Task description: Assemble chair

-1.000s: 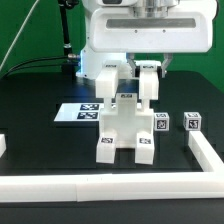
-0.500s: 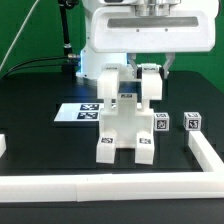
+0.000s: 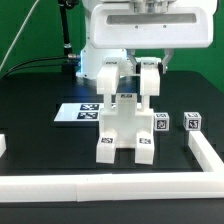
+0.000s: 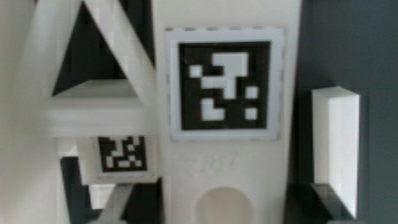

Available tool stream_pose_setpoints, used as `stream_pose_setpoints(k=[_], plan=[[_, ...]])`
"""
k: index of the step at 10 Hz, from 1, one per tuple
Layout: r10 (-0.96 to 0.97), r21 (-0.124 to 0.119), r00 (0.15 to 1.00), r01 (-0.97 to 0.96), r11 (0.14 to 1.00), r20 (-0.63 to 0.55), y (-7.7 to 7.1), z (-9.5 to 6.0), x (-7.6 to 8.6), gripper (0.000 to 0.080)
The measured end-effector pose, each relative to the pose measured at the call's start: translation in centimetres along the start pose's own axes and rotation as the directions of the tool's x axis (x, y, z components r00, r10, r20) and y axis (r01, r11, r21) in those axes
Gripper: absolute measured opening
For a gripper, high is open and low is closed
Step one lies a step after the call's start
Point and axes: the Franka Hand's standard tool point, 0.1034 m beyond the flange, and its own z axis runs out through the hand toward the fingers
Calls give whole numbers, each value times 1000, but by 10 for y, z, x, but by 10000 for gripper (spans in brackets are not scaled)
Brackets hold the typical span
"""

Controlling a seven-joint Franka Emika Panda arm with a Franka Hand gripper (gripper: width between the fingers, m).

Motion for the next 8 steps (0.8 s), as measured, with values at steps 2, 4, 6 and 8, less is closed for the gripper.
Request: stream_pose_setpoints(k=[2, 4, 6, 8], plan=[[-5, -1, 1000, 5, 1000, -2, 3, 5, -3, 284], [-7, -3, 1000, 7, 1000, -20, 4, 8, 1, 284], [-14, -3, 999, 14, 1000, -46, 3, 11, 8, 284], [-16, -14, 999, 16, 1000, -32, 4, 22, 9, 284]])
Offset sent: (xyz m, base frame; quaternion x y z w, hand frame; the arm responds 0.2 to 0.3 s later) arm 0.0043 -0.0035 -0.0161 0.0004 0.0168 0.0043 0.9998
